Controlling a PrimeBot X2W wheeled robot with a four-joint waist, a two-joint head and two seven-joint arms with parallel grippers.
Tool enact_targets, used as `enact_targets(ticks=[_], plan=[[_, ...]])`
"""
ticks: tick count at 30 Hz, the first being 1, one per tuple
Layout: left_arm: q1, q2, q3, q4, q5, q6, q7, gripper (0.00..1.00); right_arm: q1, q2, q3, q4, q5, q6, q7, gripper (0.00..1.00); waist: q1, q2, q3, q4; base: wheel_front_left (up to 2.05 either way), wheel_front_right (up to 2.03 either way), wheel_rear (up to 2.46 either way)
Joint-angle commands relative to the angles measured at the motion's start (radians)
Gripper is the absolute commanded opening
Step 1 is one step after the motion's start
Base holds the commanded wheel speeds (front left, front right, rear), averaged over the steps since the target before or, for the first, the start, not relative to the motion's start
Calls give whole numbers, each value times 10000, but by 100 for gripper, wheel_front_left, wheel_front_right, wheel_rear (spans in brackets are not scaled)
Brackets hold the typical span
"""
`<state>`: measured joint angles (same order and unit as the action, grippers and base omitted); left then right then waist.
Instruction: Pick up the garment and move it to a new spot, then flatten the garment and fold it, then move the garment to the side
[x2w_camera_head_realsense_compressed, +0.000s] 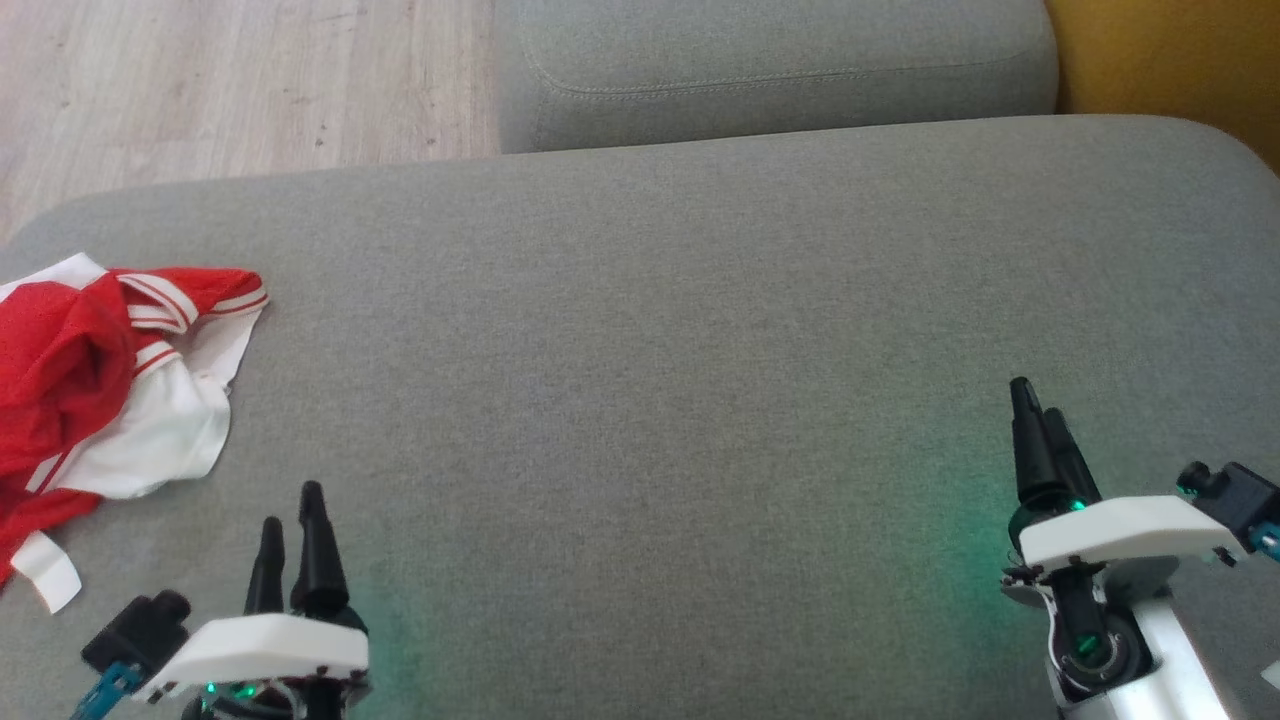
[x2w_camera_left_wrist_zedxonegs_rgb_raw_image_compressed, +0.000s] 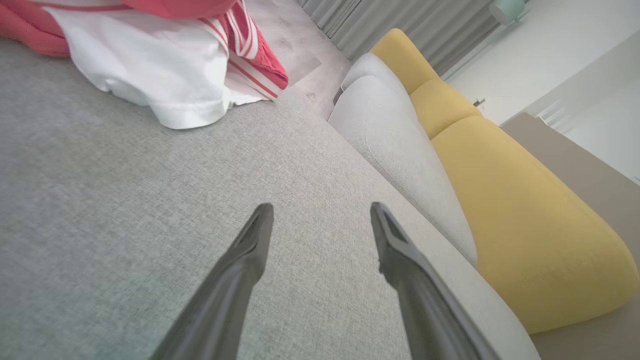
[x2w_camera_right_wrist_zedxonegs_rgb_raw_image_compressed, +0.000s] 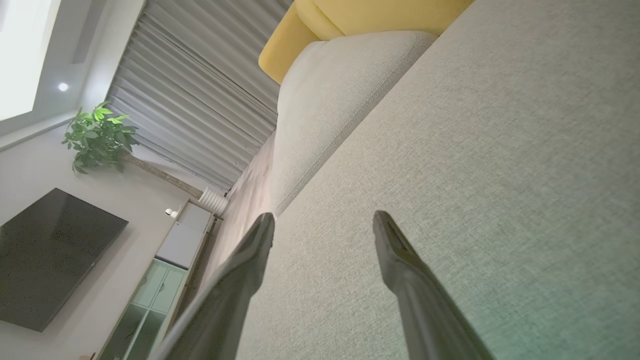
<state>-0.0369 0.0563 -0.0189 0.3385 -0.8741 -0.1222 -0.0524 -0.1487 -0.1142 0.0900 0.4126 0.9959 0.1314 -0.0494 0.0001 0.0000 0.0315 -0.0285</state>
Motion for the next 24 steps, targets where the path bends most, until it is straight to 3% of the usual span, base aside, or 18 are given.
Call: enact_targets(ticks=[1, 24], plan=[[-558, 200, 51, -324, 355, 47, -145, 100, -556, -229, 152, -246, -339, -4, -184, 100, -1, 0, 3, -8, 0, 0, 0], [-635, 473, -686, -102, 3523, 521, -885, 100, -880, -415, 1185, 401, -3617, -5, -922, 100, -1, 0, 65, -148, 0, 0, 0]])
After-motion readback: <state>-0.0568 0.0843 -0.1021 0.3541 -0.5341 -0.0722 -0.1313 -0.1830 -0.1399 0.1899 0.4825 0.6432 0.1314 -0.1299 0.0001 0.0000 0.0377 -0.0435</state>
